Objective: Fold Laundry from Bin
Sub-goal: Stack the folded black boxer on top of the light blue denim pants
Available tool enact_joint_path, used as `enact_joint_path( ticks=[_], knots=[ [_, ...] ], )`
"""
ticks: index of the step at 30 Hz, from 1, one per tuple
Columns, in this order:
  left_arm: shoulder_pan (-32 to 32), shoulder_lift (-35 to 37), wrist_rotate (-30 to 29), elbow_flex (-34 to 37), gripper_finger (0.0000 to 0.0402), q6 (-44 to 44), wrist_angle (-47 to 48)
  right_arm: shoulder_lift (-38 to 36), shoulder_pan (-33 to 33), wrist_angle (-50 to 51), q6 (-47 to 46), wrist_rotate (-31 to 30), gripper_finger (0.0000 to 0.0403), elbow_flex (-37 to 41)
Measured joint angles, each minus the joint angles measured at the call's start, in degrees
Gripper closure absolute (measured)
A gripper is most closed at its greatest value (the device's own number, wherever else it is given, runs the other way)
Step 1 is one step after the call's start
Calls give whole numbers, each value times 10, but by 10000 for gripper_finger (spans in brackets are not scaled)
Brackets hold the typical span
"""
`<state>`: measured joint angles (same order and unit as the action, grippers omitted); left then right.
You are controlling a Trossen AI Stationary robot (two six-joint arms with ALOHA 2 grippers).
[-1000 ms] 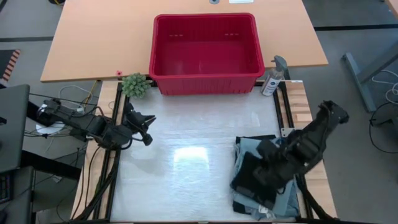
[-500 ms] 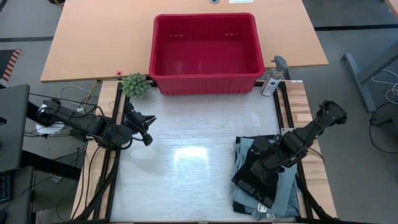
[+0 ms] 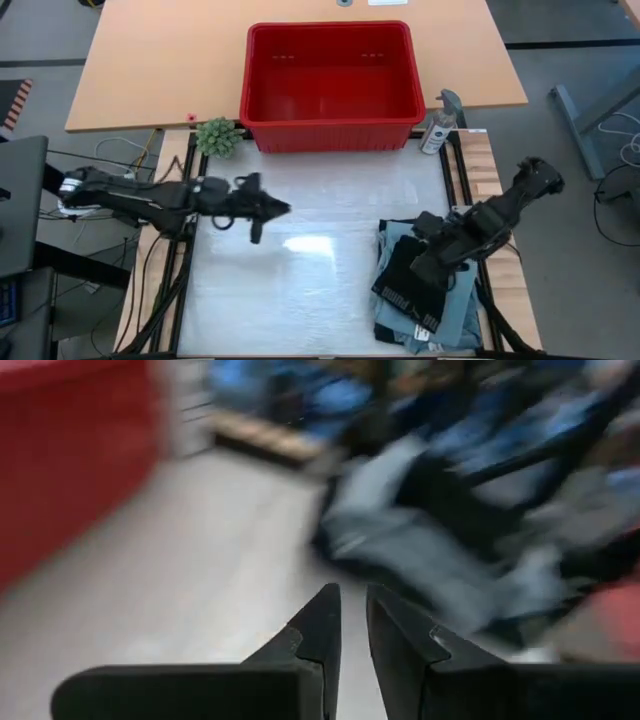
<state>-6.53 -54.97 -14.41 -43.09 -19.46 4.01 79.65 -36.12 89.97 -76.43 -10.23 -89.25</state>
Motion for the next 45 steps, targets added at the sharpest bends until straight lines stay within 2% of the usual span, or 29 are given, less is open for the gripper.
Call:
enact_joint_path(
  ticks=[3,8,11,17,20,25,29,33,38,41,45],
  knots=[
    [50,-68,138,0,361,-16,-146,-23,-23,0,-38,-1,163,-2],
    [111,-218,293,-27,360,-74,-351,-41,-78,0,-140,45,176,-1],
    [118,-321,382,-93,360,-101,-388,-33,-119,1,-197,48,188,13],
    [85,-480,553,-279,360,-105,-383,1,-191,-1,-274,54,197,48],
    [69,-521,569,-358,360,-79,-344,7,-209,1,-310,51,196,81],
    [49,-565,544,-457,360,-4,-273,10,-216,-5,-349,42,196,141],
    [42,-597,545,-500,360,8,-249,10,-215,-30,-343,34,196,179],
    [36,-627,549,-527,360,10,-249,10,-215,-51,-342,-2,195,210],
    [27,-662,559,-550,360,4,-247,10,-203,-84,-332,0,198,240],
    [22,-670,561,-558,360,15,-248,10,-191,-89,-319,10,227,243],
    [21,-670,555,-558,360,40,-247,9,-178,-87,-311,17,322,240]
  ],
)
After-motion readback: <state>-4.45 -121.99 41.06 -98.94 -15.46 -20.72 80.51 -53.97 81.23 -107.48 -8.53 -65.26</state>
